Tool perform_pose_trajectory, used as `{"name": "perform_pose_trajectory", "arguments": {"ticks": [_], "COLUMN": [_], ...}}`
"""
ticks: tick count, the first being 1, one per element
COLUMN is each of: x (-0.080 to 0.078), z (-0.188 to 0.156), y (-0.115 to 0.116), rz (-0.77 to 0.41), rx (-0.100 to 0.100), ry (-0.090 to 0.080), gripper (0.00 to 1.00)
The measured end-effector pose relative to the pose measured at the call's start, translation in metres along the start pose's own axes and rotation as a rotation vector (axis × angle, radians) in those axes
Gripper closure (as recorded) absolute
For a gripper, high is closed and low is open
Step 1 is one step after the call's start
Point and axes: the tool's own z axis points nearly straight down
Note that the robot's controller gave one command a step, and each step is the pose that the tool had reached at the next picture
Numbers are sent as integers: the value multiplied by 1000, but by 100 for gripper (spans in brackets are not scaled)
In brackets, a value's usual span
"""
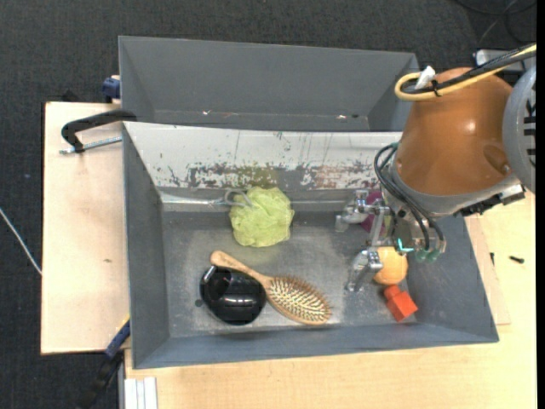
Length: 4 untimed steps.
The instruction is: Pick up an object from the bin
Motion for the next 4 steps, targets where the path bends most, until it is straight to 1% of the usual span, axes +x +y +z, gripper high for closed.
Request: {"name": "perform_pose_trajectory", "arguments": {"ticks": [1, 2, 3, 4], "x": [-2, -5, -1, -9], "z": [-4, 66, 93, 90], "y": [0, 19, 30, 46], "rz": [0, 90, 119, 298], "rx": [0, -1, -1, -2], "ry": [-8, -11, -4, -11], "gripper": [0, 0, 0, 0]}}
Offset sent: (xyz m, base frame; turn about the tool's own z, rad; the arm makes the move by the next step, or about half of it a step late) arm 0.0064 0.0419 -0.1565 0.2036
